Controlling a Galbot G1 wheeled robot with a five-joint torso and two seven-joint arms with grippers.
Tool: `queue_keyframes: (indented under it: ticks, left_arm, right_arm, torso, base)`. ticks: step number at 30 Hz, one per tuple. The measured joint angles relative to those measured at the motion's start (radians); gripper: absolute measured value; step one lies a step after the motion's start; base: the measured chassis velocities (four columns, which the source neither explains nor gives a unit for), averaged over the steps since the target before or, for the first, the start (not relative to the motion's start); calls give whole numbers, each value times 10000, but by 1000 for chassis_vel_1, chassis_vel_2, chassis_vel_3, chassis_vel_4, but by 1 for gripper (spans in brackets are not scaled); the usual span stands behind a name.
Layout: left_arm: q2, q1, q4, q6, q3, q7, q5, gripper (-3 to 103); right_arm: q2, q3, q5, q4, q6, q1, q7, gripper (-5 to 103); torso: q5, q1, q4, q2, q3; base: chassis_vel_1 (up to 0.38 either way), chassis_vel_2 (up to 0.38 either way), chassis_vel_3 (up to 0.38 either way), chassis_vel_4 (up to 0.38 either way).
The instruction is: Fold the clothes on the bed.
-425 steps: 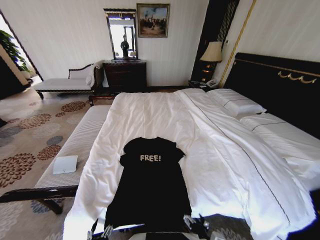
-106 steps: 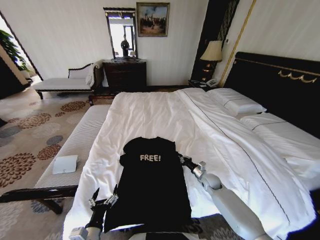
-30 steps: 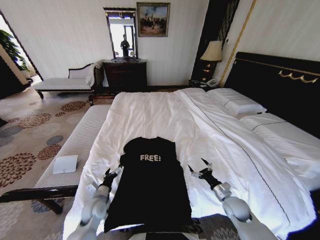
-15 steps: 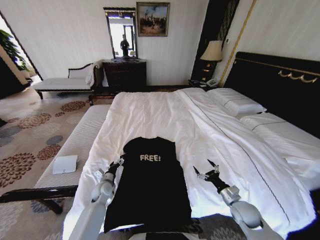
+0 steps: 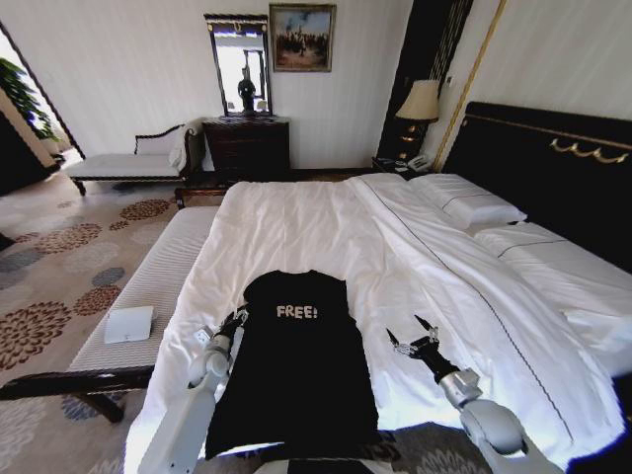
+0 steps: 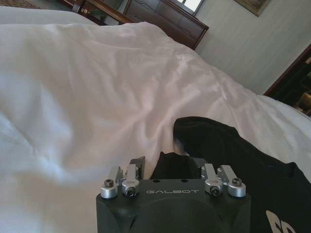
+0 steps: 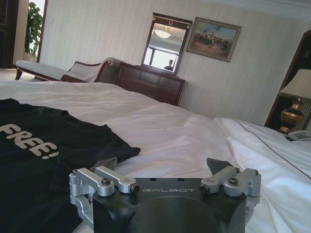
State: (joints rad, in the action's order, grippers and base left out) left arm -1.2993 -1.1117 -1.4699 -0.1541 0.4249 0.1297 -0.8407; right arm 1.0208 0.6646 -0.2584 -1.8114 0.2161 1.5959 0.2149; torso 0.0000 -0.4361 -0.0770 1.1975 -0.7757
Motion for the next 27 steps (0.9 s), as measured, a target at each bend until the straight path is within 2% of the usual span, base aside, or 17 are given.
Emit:
queue_keyframes:
  ticks: [2,6,8,11,14,15,27]
  left_arm:
    - [4,24,48,-14,-21,0,17,51]
    - [-3,108,233,-35,-122,-57,289,30]
    - [-14,110,234,-35,-127,-58,313,30]
    - [-42,107,217,-19,-125,-46,337,14]
    - [-43,98,204,-7,-121,-35,345,8]
    - [-44,92,189,2,-110,-17,346,2]
    - [41,228,82,83,27,272,274,1]
  right_arm:
    - [-9,0,-32,0,-8,-16,-9,100]
    - [-32,14,-110,-23,-38,-43,-42,100]
    - [-32,23,-112,-26,-40,-41,-46,100]
    - [-26,40,-109,-28,-40,-19,-51,100]
    - [-23,41,-106,-28,-39,-14,-52,100]
    - [-23,41,-105,-28,-39,-14,-54,100]
    - [-98,33,-150,-28,2,-43,-59,100]
  torso:
    - [0,0,0,0,0]
    - [0,0,0,0,0]
    - [0,0,0,0,0]
    - [0,0,0,0,0]
    - [0,0,-1,0,0]
    - [0,0,0,0,0]
    - [-2,0,0,0,0]
  base:
    - [0,0,0,0]
    - [0,0,0,0]
    - [0,0,0,0]
    - [0,0,0,0]
    - [0,0,0,0]
    - [0,0,0,0]
    - [0,0,0,0]
